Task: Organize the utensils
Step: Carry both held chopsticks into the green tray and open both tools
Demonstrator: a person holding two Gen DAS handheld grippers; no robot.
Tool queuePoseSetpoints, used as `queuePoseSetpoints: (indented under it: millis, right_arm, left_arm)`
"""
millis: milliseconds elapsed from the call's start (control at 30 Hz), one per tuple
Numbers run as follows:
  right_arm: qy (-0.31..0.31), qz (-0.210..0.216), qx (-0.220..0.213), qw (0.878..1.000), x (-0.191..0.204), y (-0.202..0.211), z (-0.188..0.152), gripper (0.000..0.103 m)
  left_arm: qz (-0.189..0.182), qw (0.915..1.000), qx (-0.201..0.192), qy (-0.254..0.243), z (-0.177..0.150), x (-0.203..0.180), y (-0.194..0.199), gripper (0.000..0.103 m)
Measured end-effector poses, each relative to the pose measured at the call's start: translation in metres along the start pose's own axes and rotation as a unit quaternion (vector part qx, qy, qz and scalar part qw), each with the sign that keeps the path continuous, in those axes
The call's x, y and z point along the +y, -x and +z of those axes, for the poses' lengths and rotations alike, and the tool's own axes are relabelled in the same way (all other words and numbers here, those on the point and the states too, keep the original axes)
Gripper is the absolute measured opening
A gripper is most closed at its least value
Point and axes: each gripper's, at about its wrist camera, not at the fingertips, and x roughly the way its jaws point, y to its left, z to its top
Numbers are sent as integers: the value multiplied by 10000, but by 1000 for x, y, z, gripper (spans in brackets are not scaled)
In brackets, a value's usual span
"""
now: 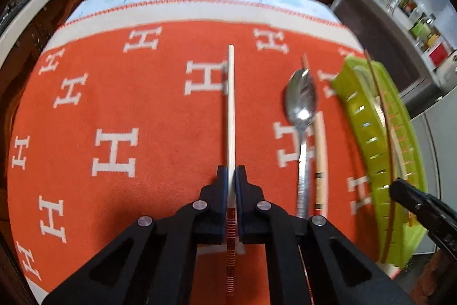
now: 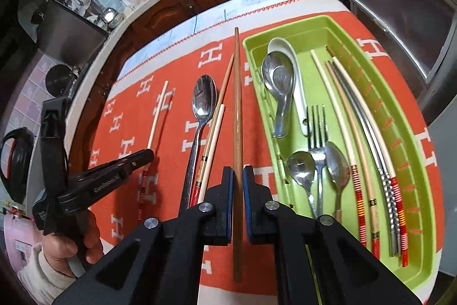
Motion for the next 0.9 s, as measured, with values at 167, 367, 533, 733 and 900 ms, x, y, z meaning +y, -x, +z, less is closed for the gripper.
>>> queuePoseSetpoints:
  millis: [167, 367, 533, 733, 900]
  right_arm:
    - [-50, 46, -196, 9998, -19, 36, 7, 6]
    - [238, -391, -318, 9984, -48, 71, 18, 6]
    - [554, -794, -81, 9953, -68, 75, 20, 6]
    - [842, -1264, 197, 9882, -83, 61, 12, 9]
    - [569, -1038, -40, 9930, -95, 70, 9, 24]
  left_arm:
    - [-769, 9969, -80, 126, 5, -19, 41, 3]
    - [-1603, 9869, 190, -19, 17, -86, 52, 3]
    - [-1944, 9788, 650, 18, 23, -142, 30, 3]
    - [-1830, 9784, 957, -15, 18, -180, -7, 24]
    - [-1600, 9845, 660, -289, 15, -183, 4, 56]
